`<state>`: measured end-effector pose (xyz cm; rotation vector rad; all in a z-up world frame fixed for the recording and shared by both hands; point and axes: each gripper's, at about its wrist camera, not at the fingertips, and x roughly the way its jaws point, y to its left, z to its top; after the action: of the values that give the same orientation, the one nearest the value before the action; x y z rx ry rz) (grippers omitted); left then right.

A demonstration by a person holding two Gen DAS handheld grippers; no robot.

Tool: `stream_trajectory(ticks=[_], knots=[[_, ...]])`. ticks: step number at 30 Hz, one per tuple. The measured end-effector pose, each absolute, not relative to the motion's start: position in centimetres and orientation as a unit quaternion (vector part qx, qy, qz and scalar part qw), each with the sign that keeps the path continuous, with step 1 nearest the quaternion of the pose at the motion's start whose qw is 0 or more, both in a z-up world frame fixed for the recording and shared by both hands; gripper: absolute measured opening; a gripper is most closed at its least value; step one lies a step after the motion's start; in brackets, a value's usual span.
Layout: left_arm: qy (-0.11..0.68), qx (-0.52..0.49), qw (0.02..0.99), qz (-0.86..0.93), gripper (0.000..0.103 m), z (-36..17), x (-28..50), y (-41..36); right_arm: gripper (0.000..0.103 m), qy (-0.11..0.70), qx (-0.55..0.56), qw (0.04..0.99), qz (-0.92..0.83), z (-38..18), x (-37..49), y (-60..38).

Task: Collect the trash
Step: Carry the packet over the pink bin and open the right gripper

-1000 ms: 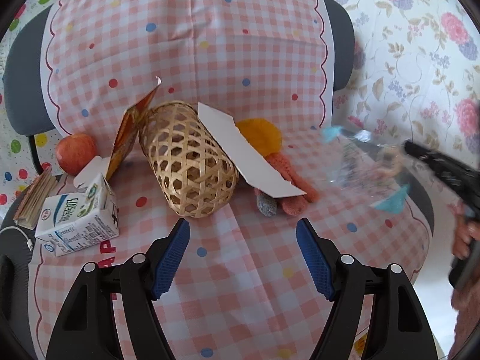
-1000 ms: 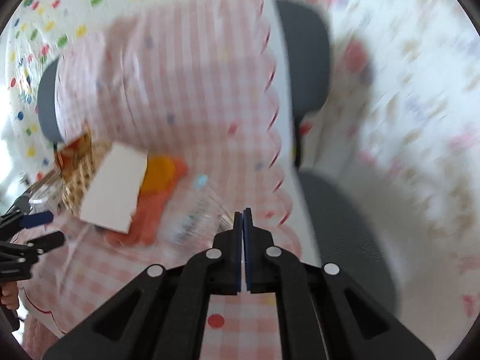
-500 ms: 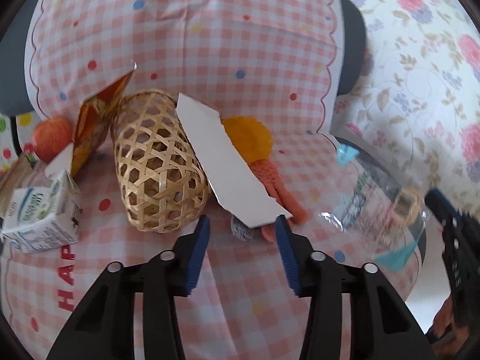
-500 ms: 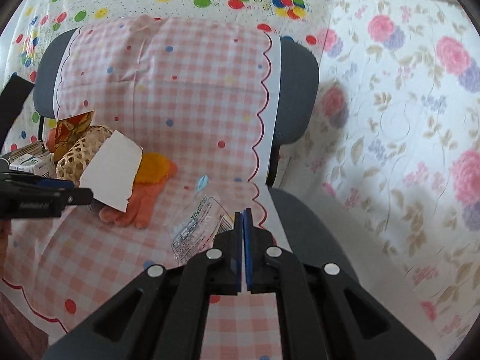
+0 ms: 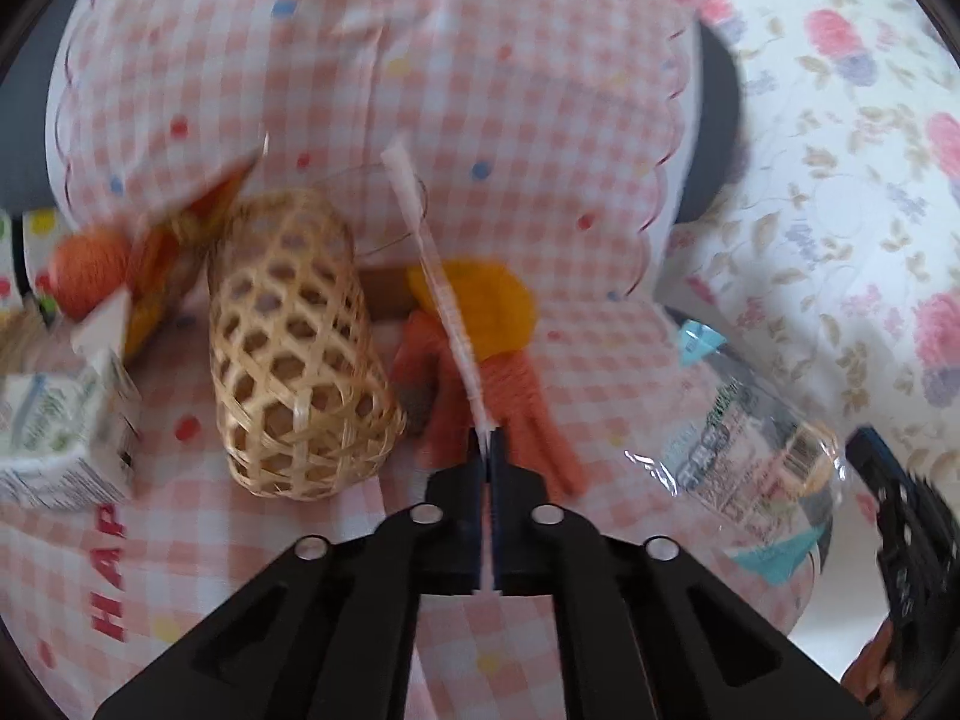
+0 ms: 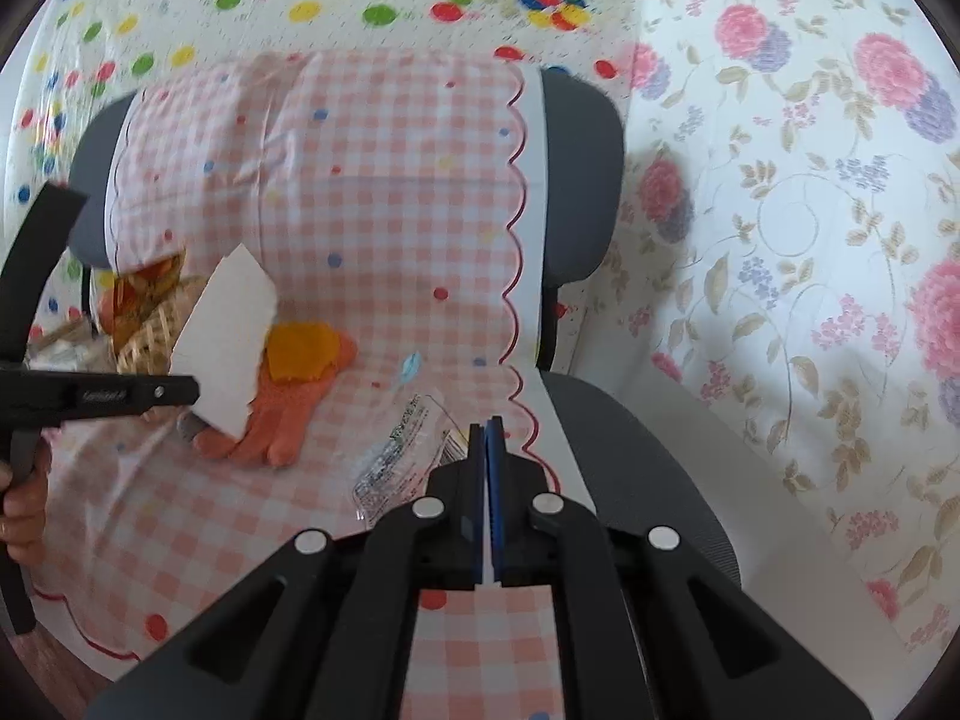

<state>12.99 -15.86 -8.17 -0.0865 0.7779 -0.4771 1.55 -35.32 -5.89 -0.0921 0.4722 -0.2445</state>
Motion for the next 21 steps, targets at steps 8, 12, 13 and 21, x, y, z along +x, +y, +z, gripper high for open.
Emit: stream_trajectory(ticks=[8,12,13,21], knots=[[0.298,0.05,0.906,-0.296,0.0,-4.5,6.1,-15.2,0.001,0.207,-0.02,0.967,-0.147,-3.2,-1.2,-35.0],[0.295,0.077,0.895,-0.326,0.0,-4.1,3.0,-15.8,0.001,0.212,-0.021,0.963,-0.165,-3.1,-3.2,-34.2],[0.295,0.081,0.893,-0.331,0.0,-4.0,2.5,-15.9,0.001,0.213,-0.019,0.962,-0.17,-3.0,-3.9,-34.0],[0.305,0.092,0.858,-0.402,0.0,-4.8,-3.0,-17.2,0.001,0.241,-0.044,0.941,-0.235,-3.2,-10.7,-33.4]])
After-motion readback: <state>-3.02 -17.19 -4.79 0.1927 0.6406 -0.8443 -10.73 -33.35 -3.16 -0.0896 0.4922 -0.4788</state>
